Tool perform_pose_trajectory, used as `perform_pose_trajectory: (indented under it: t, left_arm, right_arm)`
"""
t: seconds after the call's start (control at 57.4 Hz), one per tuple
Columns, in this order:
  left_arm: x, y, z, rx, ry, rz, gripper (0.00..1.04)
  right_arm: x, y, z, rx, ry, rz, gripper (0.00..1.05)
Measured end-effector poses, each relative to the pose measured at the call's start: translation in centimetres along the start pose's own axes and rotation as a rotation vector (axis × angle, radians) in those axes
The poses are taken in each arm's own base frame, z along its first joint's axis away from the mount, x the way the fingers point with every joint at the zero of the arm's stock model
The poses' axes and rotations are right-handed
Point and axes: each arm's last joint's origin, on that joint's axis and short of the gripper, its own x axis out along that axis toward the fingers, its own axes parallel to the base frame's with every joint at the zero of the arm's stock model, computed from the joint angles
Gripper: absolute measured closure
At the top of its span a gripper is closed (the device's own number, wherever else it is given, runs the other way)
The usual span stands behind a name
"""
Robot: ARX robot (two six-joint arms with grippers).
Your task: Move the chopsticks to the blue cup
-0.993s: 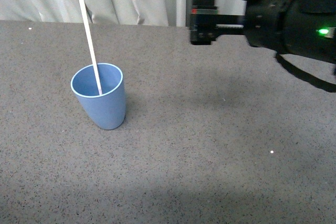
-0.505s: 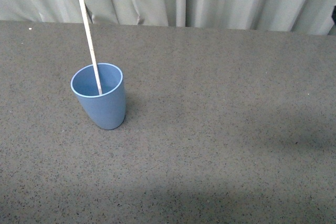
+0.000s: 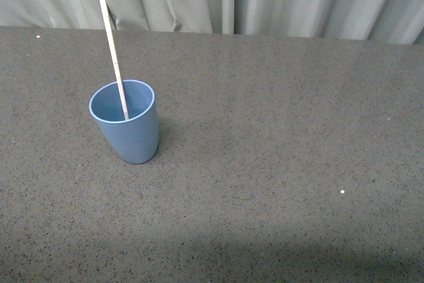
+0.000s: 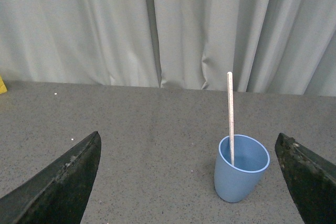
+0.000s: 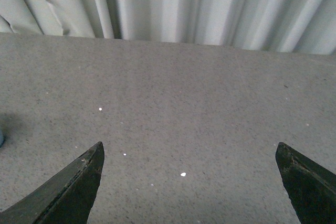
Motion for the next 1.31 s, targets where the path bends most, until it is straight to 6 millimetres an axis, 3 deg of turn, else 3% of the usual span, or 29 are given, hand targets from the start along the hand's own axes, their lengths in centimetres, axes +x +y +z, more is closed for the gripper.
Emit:
perform_pose_trajectory:
  t: [0.244, 0.331, 0.418, 0.732, 0.784, 1.15, 1.307]
  left_arm:
    - [0.0, 0.0, 0.0, 0.0, 0.0, 0.0, 0.07]
    - [0.0, 0.0, 0.0, 0.0, 0.0, 0.0, 0.07]
    - [0.0, 0.0, 0.0, 0.0, 0.001, 0.0, 0.07]
    - [0.0, 0.0, 0.0, 0.0, 0.0, 0.0, 0.07]
    - [0.0, 0.0, 0.0, 0.0, 0.0, 0.0, 0.07]
    - [0.0, 0.0, 0.0, 0.0, 0.0, 0.0, 0.07]
    - [0.0, 0.0, 0.0, 0.0, 0.0, 0.0, 0.07]
  right_arm:
    - [-2.2, -1.0, -0.9, 0.028, -0.047, -0.02, 0.11]
    - [-1.8, -1.4, -2.1, 0.078, -0.22, 0.026, 0.27]
    - [-2.0, -2.2, -1.9, 0.083, -0.28, 0.017, 0.41]
    - [-2.0, -3.9, -2.0, 0.061, -0.29, 0.01, 0.91]
    - [-2.0, -4.2, -2.1, 0.06, -0.29, 0.009, 1.04]
    - [-1.9, -5.7, -2.2, 0.057, -0.287, -0.002, 1.04]
    - [-1.9, -5.7, -2.2, 0.057, -0.287, -0.004, 0.78]
